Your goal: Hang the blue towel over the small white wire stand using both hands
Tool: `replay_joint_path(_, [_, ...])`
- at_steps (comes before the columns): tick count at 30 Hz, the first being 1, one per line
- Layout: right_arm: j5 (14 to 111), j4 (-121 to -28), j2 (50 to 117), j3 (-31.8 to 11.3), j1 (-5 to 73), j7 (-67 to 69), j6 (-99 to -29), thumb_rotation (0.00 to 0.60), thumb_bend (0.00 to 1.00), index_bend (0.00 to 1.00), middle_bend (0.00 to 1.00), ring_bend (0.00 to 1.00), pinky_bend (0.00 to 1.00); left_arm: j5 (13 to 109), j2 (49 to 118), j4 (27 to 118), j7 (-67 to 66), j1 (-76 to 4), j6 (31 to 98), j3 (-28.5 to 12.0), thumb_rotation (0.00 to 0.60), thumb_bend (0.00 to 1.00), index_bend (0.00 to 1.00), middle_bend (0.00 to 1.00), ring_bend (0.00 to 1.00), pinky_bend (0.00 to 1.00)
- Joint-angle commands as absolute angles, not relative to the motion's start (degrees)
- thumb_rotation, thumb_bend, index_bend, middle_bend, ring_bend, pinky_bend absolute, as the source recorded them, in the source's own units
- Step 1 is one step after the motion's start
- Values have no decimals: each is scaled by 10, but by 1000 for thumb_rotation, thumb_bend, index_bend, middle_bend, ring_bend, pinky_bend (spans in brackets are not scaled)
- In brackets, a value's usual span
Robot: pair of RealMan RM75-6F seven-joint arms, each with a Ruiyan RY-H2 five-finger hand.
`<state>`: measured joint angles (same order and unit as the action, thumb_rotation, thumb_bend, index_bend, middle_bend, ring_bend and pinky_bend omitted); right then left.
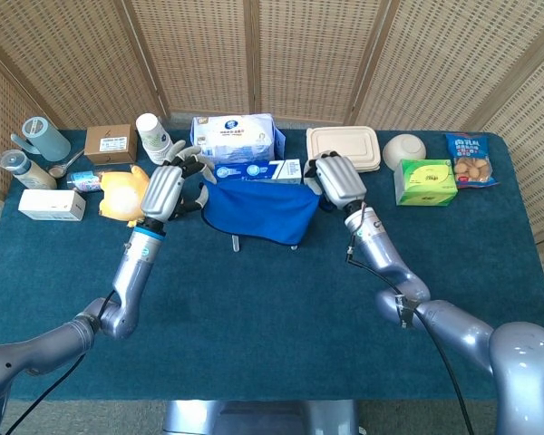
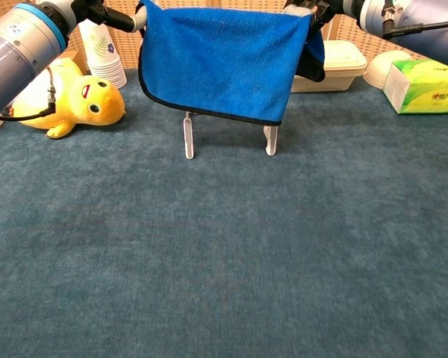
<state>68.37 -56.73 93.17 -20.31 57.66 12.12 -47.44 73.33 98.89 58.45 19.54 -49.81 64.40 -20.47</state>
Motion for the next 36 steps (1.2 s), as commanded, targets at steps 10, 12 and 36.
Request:
replay_joint_path(10, [714, -551, 920, -173, 581, 80, -464, 600, 169, 381, 206, 15, 119, 736, 984, 583, 196, -490, 645, -198, 600, 591, 802, 392, 177, 19])
replay_joint_path(12, [725, -544, 918, -163, 583, 61, -465, 600, 138, 252, 117, 0, 87, 737, 983, 584, 197, -490, 645, -198, 600, 591, 790, 384, 165, 14])
replay_joint_path(36, [734, -565, 894, -155, 575, 10, -484, 600, 130, 133, 58, 0, 72, 733, 873, 684, 110, -476, 551, -148, 600, 581, 0, 0, 0, 0])
